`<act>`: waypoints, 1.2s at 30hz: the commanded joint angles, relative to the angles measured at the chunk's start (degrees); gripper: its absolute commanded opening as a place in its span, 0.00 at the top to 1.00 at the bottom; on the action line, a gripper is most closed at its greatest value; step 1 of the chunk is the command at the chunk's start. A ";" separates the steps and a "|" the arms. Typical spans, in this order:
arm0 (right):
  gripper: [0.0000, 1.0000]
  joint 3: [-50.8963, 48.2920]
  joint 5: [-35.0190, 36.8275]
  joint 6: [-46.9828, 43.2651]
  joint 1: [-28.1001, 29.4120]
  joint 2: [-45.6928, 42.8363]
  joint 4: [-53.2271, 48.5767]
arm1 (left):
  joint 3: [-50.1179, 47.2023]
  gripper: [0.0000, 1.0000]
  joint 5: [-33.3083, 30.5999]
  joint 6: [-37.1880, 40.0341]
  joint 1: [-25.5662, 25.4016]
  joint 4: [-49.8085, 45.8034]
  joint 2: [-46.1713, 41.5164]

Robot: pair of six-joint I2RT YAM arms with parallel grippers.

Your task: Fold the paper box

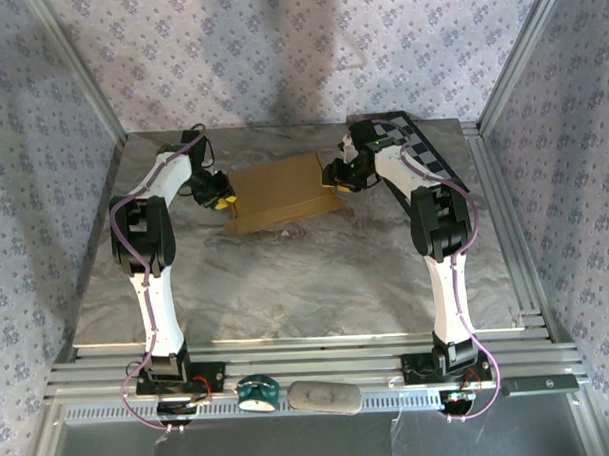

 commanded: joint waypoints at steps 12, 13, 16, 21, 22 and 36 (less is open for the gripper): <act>0.51 0.24 -0.06 0.56 0.32 -1.16 -1.64 | 5.53 0.76 -2.92 2.20 -1.16 -1.66 4.74; 0.51 0.16 -0.08 0.54 0.32 -1.24 -1.70 | 5.56 0.77 -3.09 2.22 -1.25 -1.86 4.93; 0.51 -0.51 0.16 0.57 0.32 -1.68 -1.41 | 4.74 0.82 -3.67 2.31 -1.42 -1.74 4.92; 0.52 -1.17 0.36 0.83 0.32 -2.27 -1.06 | 3.11 0.84 -4.19 2.57 -2.12 -1.34 5.12; 0.53 -1.24 0.45 0.86 0.32 -2.38 -1.07 | 2.80 0.85 -4.32 2.71 -2.26 -1.22 5.12; 0.53 -1.99 0.80 0.87 -0.12 -4.24 -0.97 | 0.65 0.78 -8.66 4.42 -3.73 -2.13 4.06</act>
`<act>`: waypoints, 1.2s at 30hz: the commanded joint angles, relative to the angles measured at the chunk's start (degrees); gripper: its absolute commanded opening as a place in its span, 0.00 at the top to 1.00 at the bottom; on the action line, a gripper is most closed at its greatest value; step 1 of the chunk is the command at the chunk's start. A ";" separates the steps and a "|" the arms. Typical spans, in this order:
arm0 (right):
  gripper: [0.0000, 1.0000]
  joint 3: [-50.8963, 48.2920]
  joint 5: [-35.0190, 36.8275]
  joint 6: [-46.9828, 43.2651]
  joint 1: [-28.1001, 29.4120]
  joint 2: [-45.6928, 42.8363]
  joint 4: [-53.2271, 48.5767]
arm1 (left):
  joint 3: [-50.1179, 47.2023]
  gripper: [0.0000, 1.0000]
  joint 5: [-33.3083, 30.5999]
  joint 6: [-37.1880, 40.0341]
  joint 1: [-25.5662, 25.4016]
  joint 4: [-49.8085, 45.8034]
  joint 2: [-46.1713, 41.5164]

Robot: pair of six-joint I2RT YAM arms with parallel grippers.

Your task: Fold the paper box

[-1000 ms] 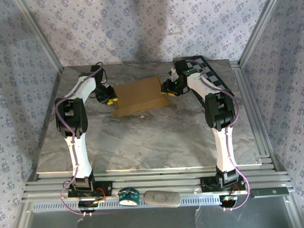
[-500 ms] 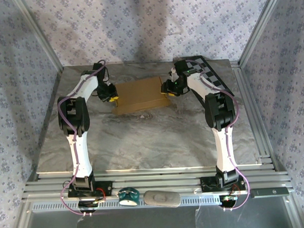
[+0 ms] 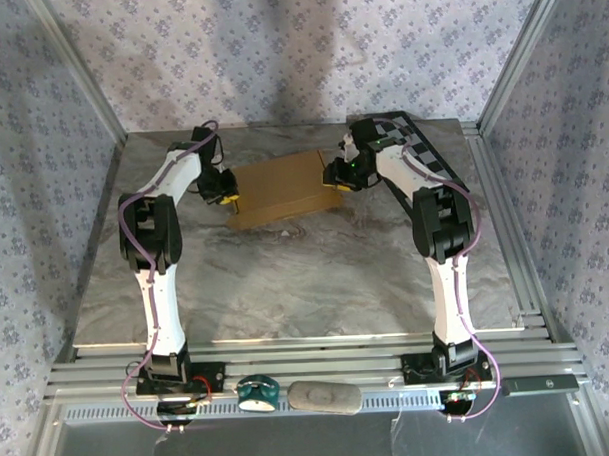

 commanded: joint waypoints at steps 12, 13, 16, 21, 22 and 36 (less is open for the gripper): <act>0.54 -3.65 1.20 -0.47 -0.50 -5.91 0.25 | -0.71 1.00 -2.19 -0.89 -1.09 -4.16 1.15; 0.53 -4.44 1.70 -1.20 -0.47 -7.14 0.78 | 0.35 1.00 -1.68 -1.25 -1.05 -5.38 1.28; 0.52 -7.40 3.84 -3.32 -0.93 -11.48 3.05 | 4.55 1.00 3.55 -3.20 -0.39 -10.44 1.89; 0.47 -15.01 6.79 -4.53 -3.90 -21.40 8.51 | 10.97 1.00 18.91 -4.90 1.05 -21.49 3.88; 0.46 -16.76 6.57 -4.19 -5.04 -23.88 10.17 | 10.77 1.00 21.21 -4.61 1.00 -22.63 3.61; 0.25 -9.38 9.04 4.00 -11.58 -28.03 -9.77 | -13.64 1.00 36.33 -10.01 -0.71 -17.24 -12.00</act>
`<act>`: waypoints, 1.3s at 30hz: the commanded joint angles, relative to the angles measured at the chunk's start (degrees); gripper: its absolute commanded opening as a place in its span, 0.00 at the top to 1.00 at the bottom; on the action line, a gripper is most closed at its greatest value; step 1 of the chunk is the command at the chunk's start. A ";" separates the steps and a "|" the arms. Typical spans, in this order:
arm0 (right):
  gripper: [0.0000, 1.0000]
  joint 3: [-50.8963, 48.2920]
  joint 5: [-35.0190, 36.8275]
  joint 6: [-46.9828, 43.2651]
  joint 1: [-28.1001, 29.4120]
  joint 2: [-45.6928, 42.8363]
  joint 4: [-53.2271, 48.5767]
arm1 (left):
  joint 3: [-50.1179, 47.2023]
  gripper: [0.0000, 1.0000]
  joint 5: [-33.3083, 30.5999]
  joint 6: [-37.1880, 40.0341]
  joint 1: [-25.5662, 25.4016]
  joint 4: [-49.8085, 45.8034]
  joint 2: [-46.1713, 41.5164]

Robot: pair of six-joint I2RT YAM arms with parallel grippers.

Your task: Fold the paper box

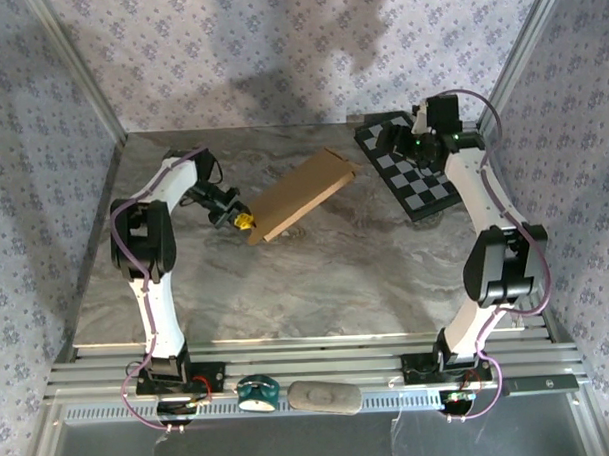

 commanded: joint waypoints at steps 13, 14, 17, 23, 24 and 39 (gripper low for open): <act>0.07 -45.97 6.40 -7.37 -2.84 -29.84 47.94 | -14.84 1.00 7.22 -0.95 -4.51 -4.25 -12.70; 0.13 -41.94 8.95 -5.47 -2.84 -28.22 40.57 | -14.98 1.00 7.15 -0.99 -4.71 -4.53 -12.70; 0.35 -26.17 8.81 7.29 -3.89 -21.14 15.47 | -13.61 1.00 5.56 -0.24 -5.24 -6.77 -11.51; 0.22 -6.31 -12.31 29.95 -0.27 -7.30 -17.07 | -9.90 1.00 3.53 1.01 -5.66 -9.67 -8.86; 0.20 -5.78 -13.15 31.43 0.54 -7.22 -18.42 | -9.72 1.00 3.36 1.12 -5.68 -9.84 -8.69; 0.01 -5.29 -26.57 34.70 3.07 -0.09 -26.55 | -7.78 1.00 1.39 2.56 -5.77 -10.66 -7.96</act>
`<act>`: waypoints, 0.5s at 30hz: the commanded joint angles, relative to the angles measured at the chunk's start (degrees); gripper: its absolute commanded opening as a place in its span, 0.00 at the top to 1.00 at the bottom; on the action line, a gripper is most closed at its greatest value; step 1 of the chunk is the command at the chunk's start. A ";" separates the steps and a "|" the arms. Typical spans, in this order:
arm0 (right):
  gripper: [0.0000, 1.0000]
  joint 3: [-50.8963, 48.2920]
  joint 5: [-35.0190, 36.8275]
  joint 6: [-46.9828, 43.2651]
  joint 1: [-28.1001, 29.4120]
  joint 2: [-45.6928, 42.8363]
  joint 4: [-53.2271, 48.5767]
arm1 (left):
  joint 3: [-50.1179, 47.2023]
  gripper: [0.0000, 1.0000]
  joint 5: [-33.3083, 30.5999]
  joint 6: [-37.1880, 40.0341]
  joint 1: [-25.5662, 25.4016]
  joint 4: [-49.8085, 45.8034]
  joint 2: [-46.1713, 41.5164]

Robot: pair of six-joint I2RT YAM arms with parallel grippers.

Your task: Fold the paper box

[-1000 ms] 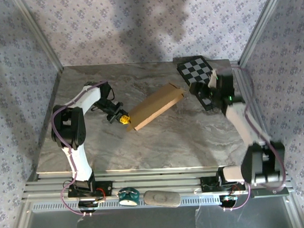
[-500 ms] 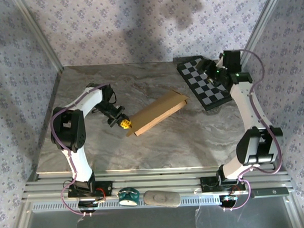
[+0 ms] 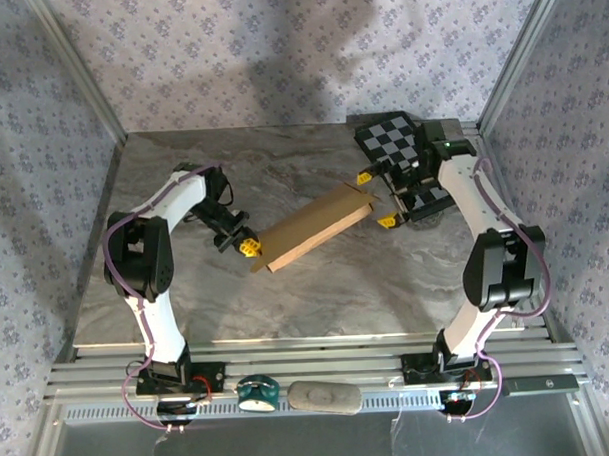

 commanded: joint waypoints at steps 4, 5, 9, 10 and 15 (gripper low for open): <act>0.04 0.70 -2.64 1.24 1.99 2.94 -0.72 | 2.38 1.00 0.82 1.24 -0.36 -2.35 0.63; 0.06 0.50 -2.67 1.56 2.05 3.24 0.19 | 2.44 1.00 0.78 1.31 -0.37 -2.39 0.60; 0.11 1.68 -2.66 2.09 1.95 4.88 1.79 | 2.26 1.00 0.82 1.40 -0.55 -2.30 0.57; 0.13 2.04 -2.81 2.14 1.96 5.18 1.93 | 2.25 1.00 0.90 1.37 -0.63 -2.21 0.57; 0.22 0.43 -3.16 2.64 1.77 4.83 2.94 | 2.86 1.00 1.32 1.32 -0.64 -1.97 0.63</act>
